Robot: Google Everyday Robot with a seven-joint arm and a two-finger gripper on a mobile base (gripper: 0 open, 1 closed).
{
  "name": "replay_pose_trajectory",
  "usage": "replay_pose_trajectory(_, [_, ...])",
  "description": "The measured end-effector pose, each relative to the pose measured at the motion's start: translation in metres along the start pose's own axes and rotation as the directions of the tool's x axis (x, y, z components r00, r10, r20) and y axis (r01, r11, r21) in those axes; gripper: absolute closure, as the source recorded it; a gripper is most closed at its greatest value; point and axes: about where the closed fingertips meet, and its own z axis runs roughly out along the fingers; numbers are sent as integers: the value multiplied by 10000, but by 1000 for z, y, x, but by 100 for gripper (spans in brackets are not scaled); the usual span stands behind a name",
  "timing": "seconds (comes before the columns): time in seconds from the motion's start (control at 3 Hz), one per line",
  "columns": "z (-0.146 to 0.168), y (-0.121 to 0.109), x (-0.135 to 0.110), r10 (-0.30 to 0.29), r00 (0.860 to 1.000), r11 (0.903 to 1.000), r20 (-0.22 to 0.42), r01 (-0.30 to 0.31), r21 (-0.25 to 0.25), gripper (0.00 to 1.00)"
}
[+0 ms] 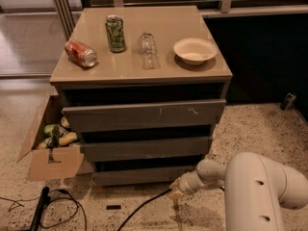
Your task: Close bottom drawer
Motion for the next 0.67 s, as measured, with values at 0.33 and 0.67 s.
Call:
replay_pose_trajectory(0.33, [5, -32, 6, 32, 10000, 9972, 92, -39, 742, 84])
replay_pose_trajectory(0.67, [5, -32, 6, 31, 10000, 9972, 92, -38, 742, 72])
